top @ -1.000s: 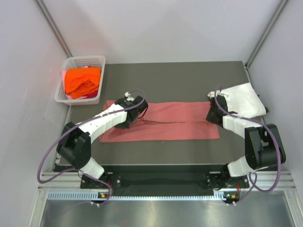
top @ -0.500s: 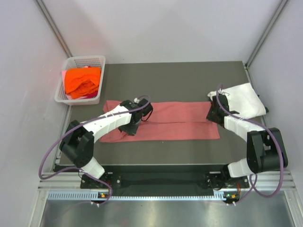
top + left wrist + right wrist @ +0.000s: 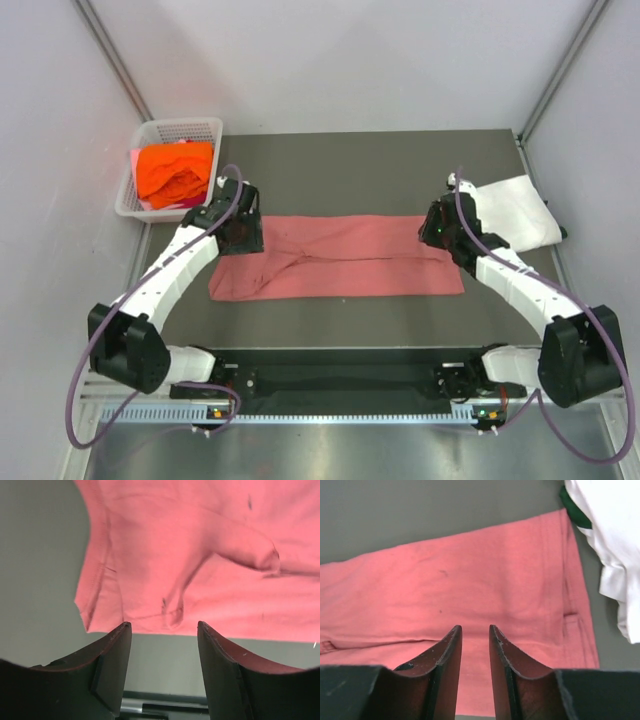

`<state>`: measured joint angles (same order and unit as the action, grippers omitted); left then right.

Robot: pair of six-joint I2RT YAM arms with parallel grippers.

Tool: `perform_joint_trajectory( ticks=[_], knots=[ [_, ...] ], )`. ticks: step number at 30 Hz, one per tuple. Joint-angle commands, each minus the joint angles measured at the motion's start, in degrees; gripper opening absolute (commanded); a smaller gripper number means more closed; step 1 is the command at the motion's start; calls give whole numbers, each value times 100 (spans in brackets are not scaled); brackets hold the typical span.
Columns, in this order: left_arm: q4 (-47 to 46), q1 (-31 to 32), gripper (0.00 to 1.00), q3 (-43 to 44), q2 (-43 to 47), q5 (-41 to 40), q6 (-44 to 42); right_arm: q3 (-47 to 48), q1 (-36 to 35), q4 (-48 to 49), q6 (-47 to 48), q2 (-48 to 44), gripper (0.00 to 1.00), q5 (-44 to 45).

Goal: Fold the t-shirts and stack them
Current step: Fold the tshirt

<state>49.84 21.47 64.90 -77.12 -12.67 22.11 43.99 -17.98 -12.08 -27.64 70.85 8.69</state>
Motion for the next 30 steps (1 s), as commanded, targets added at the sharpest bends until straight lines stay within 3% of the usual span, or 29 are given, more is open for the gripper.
perform_joint_trajectory(
  ticks=[1, 10, 14, 20, 23, 24, 27, 28, 30],
  knots=[
    [-546, -108, 60, -180, 285, 221, 206, 277, -223, -84, -57, -63, 29, -34],
    [-1266, -117, 58, -382, 5, 177, 654, 584, -1005, 38, -251, 421, 28, 10],
    [-1301, -117, 56, -171, -426, -403, 751, 611, -1111, 144, -286, 500, 28, 19],
    [-1820, -117, 54, -83, -1014, -112, 672, 602, -1164, 197, -286, 614, 27, 28],
    [-1882, -117, 42, -4, -1444, -568, 646, 559, -1164, 232, -268, 570, 27, 45],
    [-1882, -108, 32, 74, -1524, -666, 646, 550, -1164, 258, -277, 562, 27, 37],
    [-1926, -108, 15, 154, -1849, -667, 505, 514, -1164, 241, -260, 544, 27, 36],
    [-1926, -108, 4, 163, -1920, -658, 488, 506, -1164, 232, -251, 535, 27, 36],
    [-2004, -108, 0, 146, -2061, -536, 409, 479, -1164, 223, -233, 509, 27, 72]
  ],
)
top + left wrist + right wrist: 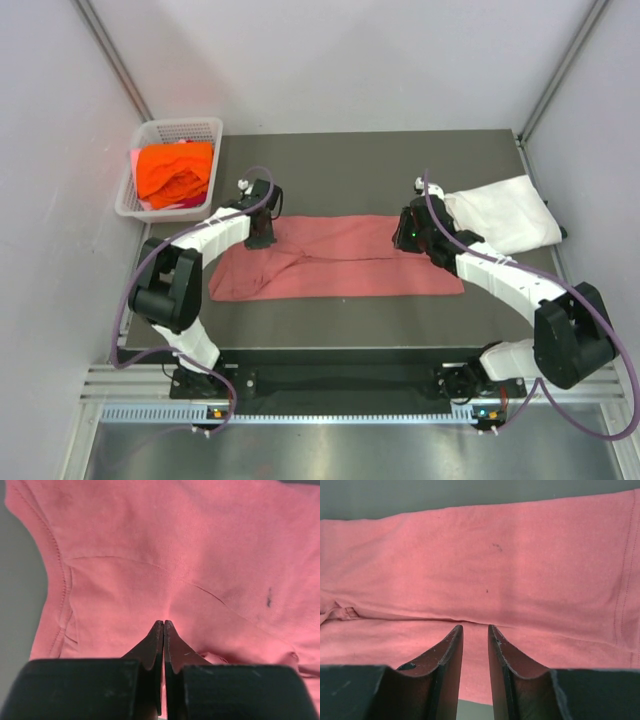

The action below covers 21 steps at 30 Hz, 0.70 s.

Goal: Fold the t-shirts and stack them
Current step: Fold the tshirt

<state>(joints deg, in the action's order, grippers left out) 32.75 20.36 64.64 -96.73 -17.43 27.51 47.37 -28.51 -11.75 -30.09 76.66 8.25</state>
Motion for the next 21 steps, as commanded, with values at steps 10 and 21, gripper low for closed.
perform_joint_trajectory(
  ticks=[10, 21],
  knots=[
    [-788, 73, 0, -180, -83, 730, -834, 61, -111, 226, 11, -99, 27, 89],
    [-797, 425, 9, -716, 268, 1671, -940, 9, -119, 191, -24, -239, 27, 71]
  ],
)
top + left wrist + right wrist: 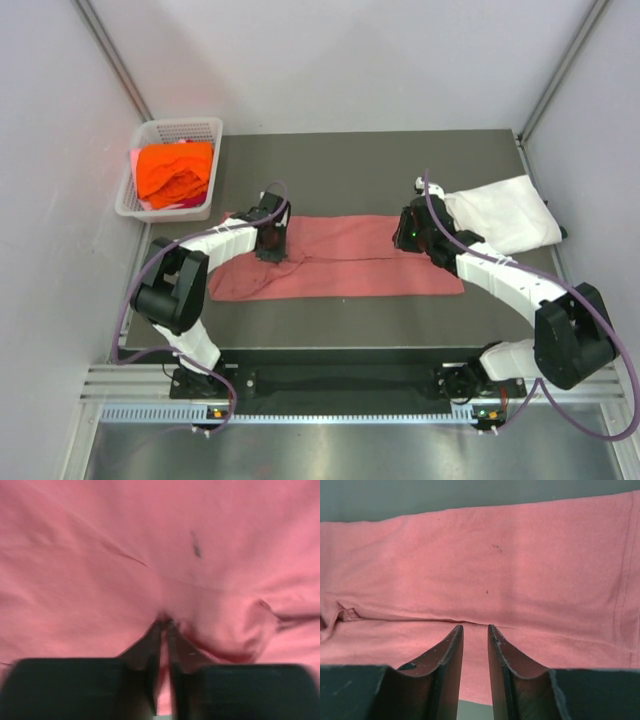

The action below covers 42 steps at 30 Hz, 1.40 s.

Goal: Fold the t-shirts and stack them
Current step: Fold the tshirt

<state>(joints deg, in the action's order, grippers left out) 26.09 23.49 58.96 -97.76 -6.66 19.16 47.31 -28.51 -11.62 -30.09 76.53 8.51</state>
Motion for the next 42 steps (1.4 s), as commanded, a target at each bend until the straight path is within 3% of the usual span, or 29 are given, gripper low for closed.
perform_joint_trajectory(
  ticks=[1, 3, 4, 7, 9, 13, 16, 20, 21, 23, 24, 28, 35, 42],
  knots=[
    [-121, 165, 18, -183, 441, 830, -123, 6, -111, 169, -6, -226, 27, 45],
    [10, 419, 35, -262, 695, 1226, -70, -2, -102, 142, 3, -253, 27, 72],
    [54, 533, 51, -271, 792, 1376, -27, -20, -102, 142, 11, -262, 27, 80],
    [203, 877, 83, -306, 1388, 1799, 26, -55, -111, 151, 12, -262, 27, 124],
    [318, 877, 87, -262, 1592, 1765, 70, -73, -102, 177, 3, -253, 27, 124],
    [669, 798, 88, -25, 1742, 1282, 158, -90, -111, 221, -32, -218, 27, 72],
    [854, 623, 82, 142, 1428, 922, 325, -82, -111, 221, -32, -191, 27, 89],
    [943, 552, 71, 187, 1040, 377, 606, -12, -102, 134, 46, -191, 27, 220],
    [873, 552, 65, 143, 1004, 358, 624, 24, -84, 38, 116, -174, 27, 256],
    [723, 543, 61, -67, 943, 349, 668, 147, -49, -51, 196, -148, 27, 326],
    [644, 552, 54, -130, 925, 340, 703, 164, -23, -95, 222, -147, 27, 344],
    [424, 543, 43, -603, 907, 428, 826, 147, 65, -113, 266, -200, 27, 344],
    [292, 534, 45, -1009, 1153, -20, 1063, 77, 153, -69, 319, -209, 27, 309],
    [502, 534, 58, -1457, 2602, -1197, 1870, -282, 320, -174, 442, -481, 28, 432]
  ],
)
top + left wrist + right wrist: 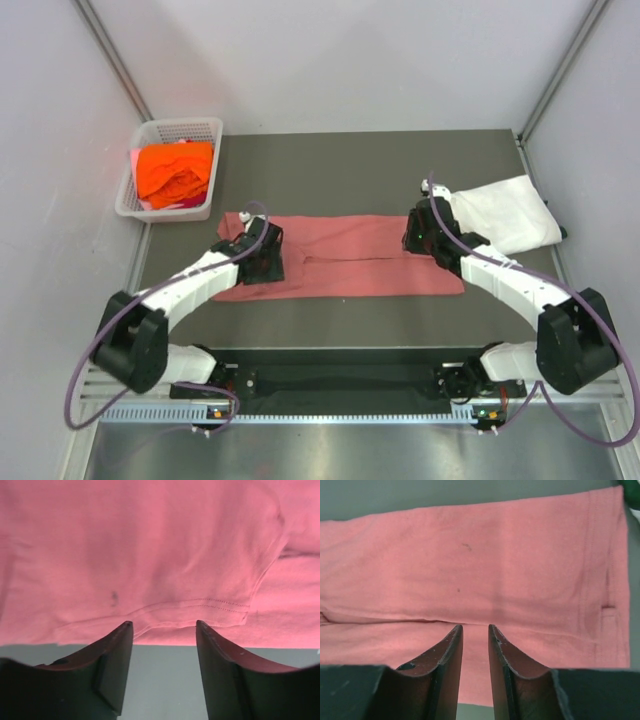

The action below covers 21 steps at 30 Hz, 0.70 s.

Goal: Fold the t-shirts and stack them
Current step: Fold the tshirt

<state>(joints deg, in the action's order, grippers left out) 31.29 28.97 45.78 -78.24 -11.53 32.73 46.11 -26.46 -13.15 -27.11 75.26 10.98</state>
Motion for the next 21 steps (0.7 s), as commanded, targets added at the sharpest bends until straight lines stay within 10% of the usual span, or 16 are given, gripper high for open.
perform_joint_trajectory(
  ticks=[1, 7, 21],
  knots=[
    [35, -14, 59, -253, 974, -789, 646, -216, 141, -39, 136, -398, 28, 228],
    [562, -41, 93, -718, 2265, -1316, 2191, -795, 202, -179, 5, -820, 53, 527],
    [1678, -120, 82, -790, 3008, -1739, 4170, -1490, 1001, -725, -919, -1523, 64, 836]
  ],
)
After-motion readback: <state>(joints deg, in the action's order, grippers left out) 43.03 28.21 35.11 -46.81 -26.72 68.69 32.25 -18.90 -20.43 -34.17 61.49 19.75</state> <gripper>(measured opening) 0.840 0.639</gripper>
